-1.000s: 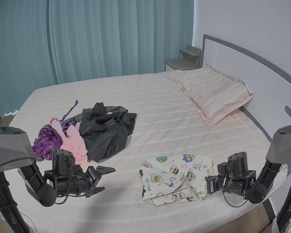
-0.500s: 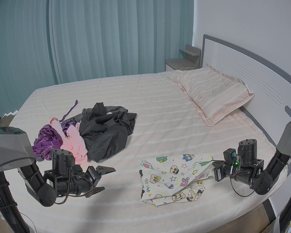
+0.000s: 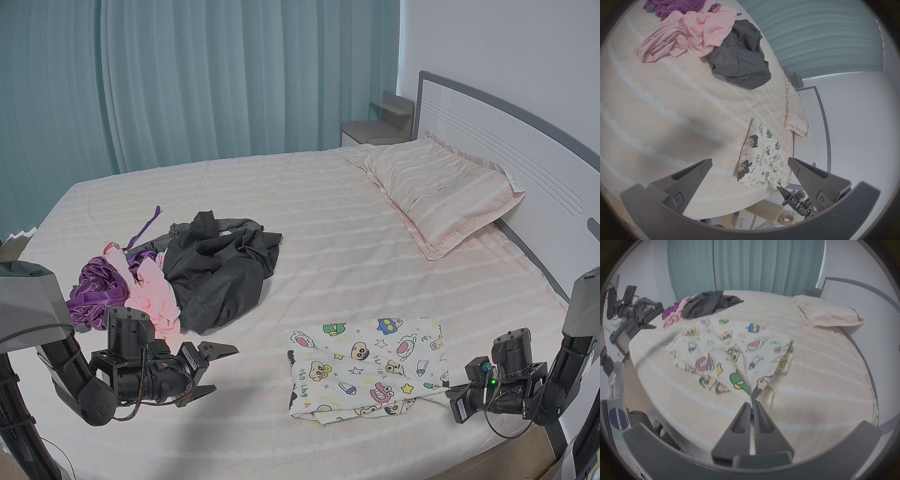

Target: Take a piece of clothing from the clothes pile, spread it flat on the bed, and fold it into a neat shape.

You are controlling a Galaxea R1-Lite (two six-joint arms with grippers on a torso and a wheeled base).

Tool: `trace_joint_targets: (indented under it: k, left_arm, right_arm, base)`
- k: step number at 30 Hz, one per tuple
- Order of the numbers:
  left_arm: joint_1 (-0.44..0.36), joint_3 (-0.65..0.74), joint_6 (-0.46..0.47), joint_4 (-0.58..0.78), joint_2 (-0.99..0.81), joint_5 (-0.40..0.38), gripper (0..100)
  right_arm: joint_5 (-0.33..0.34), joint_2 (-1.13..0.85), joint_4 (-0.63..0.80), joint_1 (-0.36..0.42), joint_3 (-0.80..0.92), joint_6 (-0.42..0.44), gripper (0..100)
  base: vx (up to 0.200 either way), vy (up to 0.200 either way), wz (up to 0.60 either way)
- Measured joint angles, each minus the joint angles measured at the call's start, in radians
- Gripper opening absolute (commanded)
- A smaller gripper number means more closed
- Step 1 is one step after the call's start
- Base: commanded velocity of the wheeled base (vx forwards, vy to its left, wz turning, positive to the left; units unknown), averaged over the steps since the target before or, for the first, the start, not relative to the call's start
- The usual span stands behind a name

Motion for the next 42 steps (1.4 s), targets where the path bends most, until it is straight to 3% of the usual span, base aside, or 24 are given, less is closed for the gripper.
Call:
trace_joint_targets:
  k: [6, 13, 18, 26, 30, 33, 37, 42]
  left_arm:
    - [0.0, 0.0, 0.0, 0.0, 0.0, 0.0, 100]
    - [0.0, 0.0, 0.002, 0.0, 0.0, 0.0, 100]
    - [0.0, 0.001, 0.004, 0.0, 0.0, 0.0, 100]
    - [-0.013, 0.003, 0.005, -0.001, 0.0, 0.001, 100]
    - [-0.03, 0.005, 0.003, -0.01, 0.0, 0.012, 100]
    - [-0.068, 0.007, 0.0, -0.017, 0.0, 0.063, 100]
    - [-0.118, 0.008, -0.005, -0.02, 0.002, 0.127, 100]
    - [-0.14, 0.0, -0.039, -0.023, 0.005, 0.134, 100]
  right_arm:
    - [0.001, 0.043, -0.015, -0.004, 0.03, -0.003, 100]
    - [0.003, 0.082, -0.211, -0.022, 0.06, 0.064, 100]
    - [-0.001, 0.095, -0.283, -0.017, 0.067, 0.208, 100]
    - [-0.013, 0.104, -0.399, 0.042, 0.077, 0.711, 100]
    - [-0.017, 0.102, -0.43, 0.076, 0.07, 0.887, 100]
    - [-0.02, 0.097, -0.445, 0.09, 0.063, 0.956, 100]
    - [-0.023, 0.086, -0.453, 0.095, 0.064, 0.964, 100]
    - [-0.039, 0.076, -0.459, 0.087, 0.066, 0.963, 100]
  base:
    - [0.0, 0.0, 0.0]
    - [0.0, 0.0, 0.0]
    - [0.0, 0.0, 0.0]
    - [0.0, 0.0, 0.0]
    - [0.0, 0.0, 0.0]
    - [0.0, 0.0, 0.0]
    - [0.0, 0.0, 0.0]
    - [0.0, 0.0, 0.0]
